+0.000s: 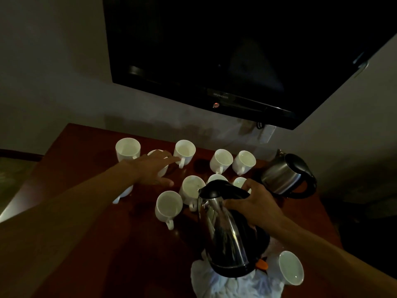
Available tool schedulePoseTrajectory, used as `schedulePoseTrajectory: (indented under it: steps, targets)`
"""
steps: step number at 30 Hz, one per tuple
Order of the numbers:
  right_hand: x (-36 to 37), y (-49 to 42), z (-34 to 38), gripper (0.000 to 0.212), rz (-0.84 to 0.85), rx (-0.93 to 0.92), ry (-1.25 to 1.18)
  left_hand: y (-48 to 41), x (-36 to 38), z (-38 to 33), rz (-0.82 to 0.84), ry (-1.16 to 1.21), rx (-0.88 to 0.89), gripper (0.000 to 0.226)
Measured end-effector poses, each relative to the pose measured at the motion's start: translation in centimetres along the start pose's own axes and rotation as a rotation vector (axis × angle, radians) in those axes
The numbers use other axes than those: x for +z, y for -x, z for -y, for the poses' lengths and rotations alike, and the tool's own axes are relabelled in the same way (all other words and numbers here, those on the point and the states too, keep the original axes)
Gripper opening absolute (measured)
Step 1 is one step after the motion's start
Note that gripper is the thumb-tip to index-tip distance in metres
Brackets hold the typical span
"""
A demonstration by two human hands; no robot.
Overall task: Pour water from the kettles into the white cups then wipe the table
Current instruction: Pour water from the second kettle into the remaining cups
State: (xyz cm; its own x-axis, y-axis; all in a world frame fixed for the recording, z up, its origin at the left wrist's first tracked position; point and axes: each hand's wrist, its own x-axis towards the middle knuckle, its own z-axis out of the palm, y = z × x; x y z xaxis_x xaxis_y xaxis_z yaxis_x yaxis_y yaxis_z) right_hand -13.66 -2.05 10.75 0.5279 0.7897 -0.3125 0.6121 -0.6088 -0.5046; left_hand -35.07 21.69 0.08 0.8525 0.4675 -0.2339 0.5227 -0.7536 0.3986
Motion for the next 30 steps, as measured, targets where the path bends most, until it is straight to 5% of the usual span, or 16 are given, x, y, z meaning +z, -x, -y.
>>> schedulePoseTrajectory:
  steps: [30]
  targets:
    - [-0.9, -0.1, 1.4, 0.034, 0.035, -0.023, 0.050, 0.0, 0.5, -0.3, 0.070, -0.029, -0.067, 0.087]
